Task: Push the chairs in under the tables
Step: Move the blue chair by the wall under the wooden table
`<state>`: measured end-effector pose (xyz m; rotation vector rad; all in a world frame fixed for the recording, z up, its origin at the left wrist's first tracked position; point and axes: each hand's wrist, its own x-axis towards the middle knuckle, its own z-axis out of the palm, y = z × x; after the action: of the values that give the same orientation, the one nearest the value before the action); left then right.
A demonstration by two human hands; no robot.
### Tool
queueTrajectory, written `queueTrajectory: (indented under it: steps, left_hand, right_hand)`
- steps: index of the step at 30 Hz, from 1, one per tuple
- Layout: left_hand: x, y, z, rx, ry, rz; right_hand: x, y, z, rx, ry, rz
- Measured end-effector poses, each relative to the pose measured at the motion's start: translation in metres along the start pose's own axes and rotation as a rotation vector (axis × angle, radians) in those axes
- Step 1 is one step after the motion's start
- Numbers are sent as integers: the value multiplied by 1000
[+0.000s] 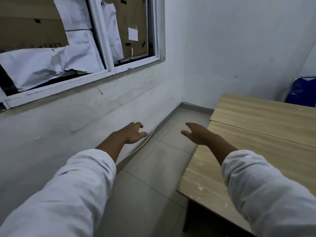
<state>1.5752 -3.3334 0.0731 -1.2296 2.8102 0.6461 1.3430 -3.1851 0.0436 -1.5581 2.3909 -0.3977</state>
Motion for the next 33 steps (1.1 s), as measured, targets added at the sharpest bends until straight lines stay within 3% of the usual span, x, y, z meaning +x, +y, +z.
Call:
queueTrajectory:
  steps: [6, 16, 33]
  left_hand:
    - [81, -19, -9, 36, -59, 81]
    - [289, -33, -55, 189, -145, 181]
    - [596, -52, -103, 430, -65, 343]
  right_hand:
    - [80, 1, 10, -72, 3, 71]
    - [274, 23, -6, -88, 25, 173]
    - [528, 75, -47, -136, 80, 310]
